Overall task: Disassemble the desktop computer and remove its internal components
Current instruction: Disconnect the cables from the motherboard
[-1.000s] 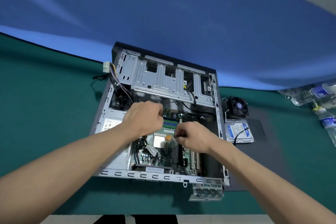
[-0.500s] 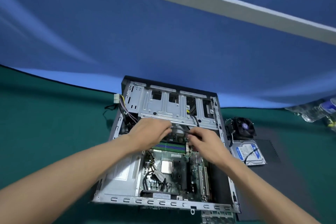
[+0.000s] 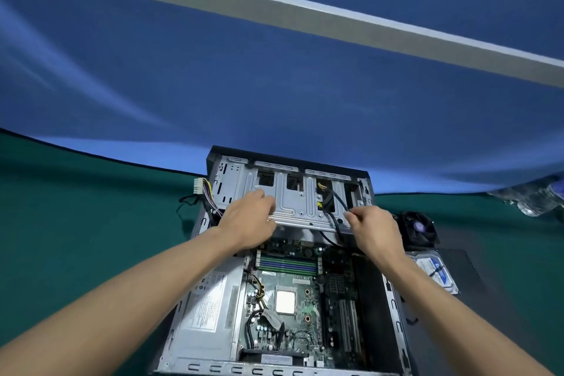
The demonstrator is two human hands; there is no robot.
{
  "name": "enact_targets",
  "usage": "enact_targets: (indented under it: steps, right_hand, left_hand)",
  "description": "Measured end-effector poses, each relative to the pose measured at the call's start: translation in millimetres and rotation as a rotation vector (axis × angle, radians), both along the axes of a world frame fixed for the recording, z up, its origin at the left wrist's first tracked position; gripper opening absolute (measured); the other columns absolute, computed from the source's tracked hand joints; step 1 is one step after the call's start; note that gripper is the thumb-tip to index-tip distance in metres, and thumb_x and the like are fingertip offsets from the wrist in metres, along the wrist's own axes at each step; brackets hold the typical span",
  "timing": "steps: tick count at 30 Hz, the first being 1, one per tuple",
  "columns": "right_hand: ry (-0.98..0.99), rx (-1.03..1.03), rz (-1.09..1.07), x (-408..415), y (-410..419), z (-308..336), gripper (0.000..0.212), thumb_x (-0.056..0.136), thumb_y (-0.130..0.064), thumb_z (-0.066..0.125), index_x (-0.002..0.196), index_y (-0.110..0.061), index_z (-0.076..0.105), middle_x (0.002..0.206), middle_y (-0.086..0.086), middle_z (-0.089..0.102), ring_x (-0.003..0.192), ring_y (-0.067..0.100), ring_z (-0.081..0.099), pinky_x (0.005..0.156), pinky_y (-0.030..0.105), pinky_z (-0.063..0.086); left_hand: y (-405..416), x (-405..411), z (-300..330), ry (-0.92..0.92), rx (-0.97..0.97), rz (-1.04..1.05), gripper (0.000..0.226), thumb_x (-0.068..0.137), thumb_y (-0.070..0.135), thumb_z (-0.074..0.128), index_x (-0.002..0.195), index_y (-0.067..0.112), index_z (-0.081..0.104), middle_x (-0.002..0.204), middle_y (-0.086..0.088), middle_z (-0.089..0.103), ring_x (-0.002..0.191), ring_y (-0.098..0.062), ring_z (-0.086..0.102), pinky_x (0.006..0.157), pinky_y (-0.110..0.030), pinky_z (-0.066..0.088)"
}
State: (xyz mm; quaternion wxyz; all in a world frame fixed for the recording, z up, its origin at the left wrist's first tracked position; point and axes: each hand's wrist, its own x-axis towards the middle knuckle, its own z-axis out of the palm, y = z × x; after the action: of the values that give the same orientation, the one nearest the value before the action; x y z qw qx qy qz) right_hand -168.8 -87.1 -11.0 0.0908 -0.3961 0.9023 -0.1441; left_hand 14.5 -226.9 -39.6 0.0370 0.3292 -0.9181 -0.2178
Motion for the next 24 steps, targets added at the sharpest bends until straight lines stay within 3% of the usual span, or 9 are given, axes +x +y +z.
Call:
enact_targets:
  steps: [5, 10, 13, 16, 18, 21, 24]
  right_hand:
    - [0.062, 0.121, -0.039, 6, -18, -6, 0.024, 0.094, -0.027, 0.056, 0.089, -0.012, 0.075, 0.081, 0.010, 0.070, 0.075, 0.030, 0.063, 0.061, 0.025, 0.040]
    - [0.124, 0.204, 0.025, 13, -36, -11, 0.023, 0.096, -0.018, 0.051, 0.094, -0.013, 0.074, 0.097, 0.007, 0.069, 0.077, 0.024, 0.054, 0.057, 0.024, 0.034]
    - [0.043, 0.222, 0.111, 13, -35, -15, 0.031, 0.096, -0.013, 0.041, 0.115, -0.011, 0.067, 0.120, 0.010, 0.056, 0.098, 0.024, 0.054, 0.068, 0.025, 0.037]
    - [-0.069, 0.183, 0.108, 6, -24, -17, 0.037, 0.098, -0.020, 0.038, 0.130, -0.012, 0.056, 0.128, 0.013, 0.051, 0.112, 0.026, 0.053, 0.084, 0.032, 0.041]
    - [-0.034, 0.128, 0.071, 3, -13, -16, 0.034, 0.098, -0.030, 0.041, 0.124, -0.015, 0.057, 0.122, 0.008, 0.053, 0.109, 0.026, 0.052, 0.084, 0.035, 0.042]
    - [0.121, 0.007, 0.128, 6, 9, -15, 0.014, 0.094, -0.031, 0.048, 0.094, -0.021, 0.057, 0.094, -0.004, 0.054, 0.089, 0.018, 0.052, 0.065, 0.030, 0.036]
    - [0.079, 0.020, 0.233, 14, 28, -16, 0.010, 0.092, -0.031, 0.052, 0.082, -0.029, 0.049, 0.074, -0.014, 0.051, 0.066, 0.007, 0.049, 0.052, 0.022, 0.030]
  left_hand:
    - [1, 10, -3, 0.048, 0.087, -0.019, 0.020, 0.086, 0.022, 0.055, 0.105, 0.018, 0.057, 0.100, 0.005, 0.043, 0.094, -0.011, 0.043, 0.078, -0.025, 0.038]
    - [4, 22, -5, 0.180, 0.247, 0.030, 0.015, 0.083, 0.014, 0.059, 0.097, 0.018, 0.057, 0.100, 0.005, 0.043, 0.095, -0.010, 0.045, 0.086, -0.027, 0.042]
    - [9, 28, -8, 0.269, 0.241, 0.056, 0.011, 0.081, 0.010, 0.059, 0.091, 0.014, 0.058, 0.098, 0.004, 0.044, 0.092, -0.009, 0.043, 0.079, -0.021, 0.037]
    - [18, 33, -17, 0.287, 0.080, 0.014, 0.009, 0.081, 0.007, 0.055, 0.089, 0.010, 0.058, 0.097, 0.004, 0.044, 0.089, -0.009, 0.040, 0.075, -0.018, 0.031]
    - [25, 36, -23, 0.250, -0.072, -0.041, 0.009, 0.080, 0.007, 0.055, 0.087, 0.010, 0.059, 0.098, 0.003, 0.045, 0.091, -0.011, 0.041, 0.079, -0.021, 0.035]
    - [29, 37, -30, 0.220, -0.224, -0.138, 0.007, 0.077, 0.007, 0.059, 0.082, 0.010, 0.063, 0.093, -0.002, 0.053, 0.087, -0.017, 0.046, 0.079, -0.028, 0.039]
    - [33, 35, -34, 0.110, -0.190, -0.239, 0.014, 0.085, 0.014, 0.048, 0.090, 0.015, 0.061, 0.092, 0.002, 0.055, 0.088, -0.013, 0.045, 0.085, -0.027, 0.039]
